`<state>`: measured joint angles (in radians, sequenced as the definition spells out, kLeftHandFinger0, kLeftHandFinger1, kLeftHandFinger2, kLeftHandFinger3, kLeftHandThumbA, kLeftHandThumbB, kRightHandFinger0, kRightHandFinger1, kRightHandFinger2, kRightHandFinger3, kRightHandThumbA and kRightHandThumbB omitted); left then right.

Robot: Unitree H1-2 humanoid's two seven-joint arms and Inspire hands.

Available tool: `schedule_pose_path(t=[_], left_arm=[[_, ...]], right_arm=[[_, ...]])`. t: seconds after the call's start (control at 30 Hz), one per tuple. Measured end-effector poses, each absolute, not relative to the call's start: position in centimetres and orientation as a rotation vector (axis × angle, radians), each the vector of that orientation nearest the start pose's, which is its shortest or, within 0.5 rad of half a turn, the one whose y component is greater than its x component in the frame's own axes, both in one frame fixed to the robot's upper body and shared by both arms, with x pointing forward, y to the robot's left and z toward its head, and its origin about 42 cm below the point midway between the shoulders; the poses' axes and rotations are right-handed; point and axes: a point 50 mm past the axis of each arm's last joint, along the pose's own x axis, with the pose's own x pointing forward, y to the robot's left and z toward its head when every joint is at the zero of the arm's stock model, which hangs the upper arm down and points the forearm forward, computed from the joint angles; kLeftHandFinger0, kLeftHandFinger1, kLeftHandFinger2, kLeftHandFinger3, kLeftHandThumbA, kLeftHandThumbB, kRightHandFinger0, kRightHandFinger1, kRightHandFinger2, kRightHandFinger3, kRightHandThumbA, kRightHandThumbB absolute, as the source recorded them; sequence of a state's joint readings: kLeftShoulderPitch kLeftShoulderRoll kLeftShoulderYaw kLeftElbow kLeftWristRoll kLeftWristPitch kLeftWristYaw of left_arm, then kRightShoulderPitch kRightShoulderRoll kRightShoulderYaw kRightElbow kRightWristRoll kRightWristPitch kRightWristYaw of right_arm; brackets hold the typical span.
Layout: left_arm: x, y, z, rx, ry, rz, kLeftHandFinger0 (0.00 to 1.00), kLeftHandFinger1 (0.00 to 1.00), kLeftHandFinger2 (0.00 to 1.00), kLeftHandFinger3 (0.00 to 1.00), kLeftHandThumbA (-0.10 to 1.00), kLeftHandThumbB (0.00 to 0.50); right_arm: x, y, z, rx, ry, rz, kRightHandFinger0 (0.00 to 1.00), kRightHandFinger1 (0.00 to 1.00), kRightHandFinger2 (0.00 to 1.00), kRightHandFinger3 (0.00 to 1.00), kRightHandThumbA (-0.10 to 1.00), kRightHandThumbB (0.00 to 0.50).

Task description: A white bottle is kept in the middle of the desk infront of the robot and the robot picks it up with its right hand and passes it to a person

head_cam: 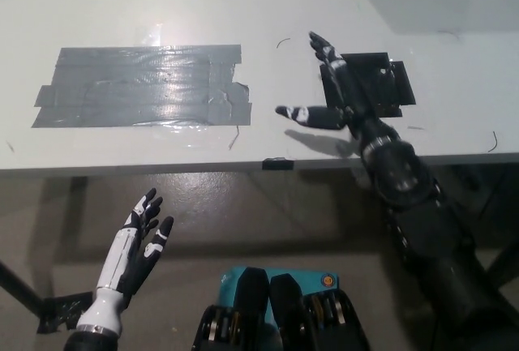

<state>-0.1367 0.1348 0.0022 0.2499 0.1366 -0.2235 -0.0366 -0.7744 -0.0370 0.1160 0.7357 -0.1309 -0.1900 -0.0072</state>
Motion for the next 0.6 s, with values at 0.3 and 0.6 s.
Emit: schedule_pose_path(t=[0.3, 0.6], left_arm=[[32.6, 24.8, 8.3, 0.271, -0.095, -0.081, 1.00, 1.00, 1.00, 1.00, 0.83, 0.101], [32.6, 24.9, 8.3, 0.270, -0.093, -0.080, 1.00, 1.00, 1.00, 1.00, 0.83, 0.117]], right_arm=[[43.9, -15.7, 17.3, -0.234, -0.265, 0.229, 1.00, 1.00, 1.00, 1.00, 1.00, 0.378], [35.8, -19.1, 15.5, -0.171, -0.308, 0.188, 1.00, 1.00, 1.00, 1.00, 1.00, 0.340]])
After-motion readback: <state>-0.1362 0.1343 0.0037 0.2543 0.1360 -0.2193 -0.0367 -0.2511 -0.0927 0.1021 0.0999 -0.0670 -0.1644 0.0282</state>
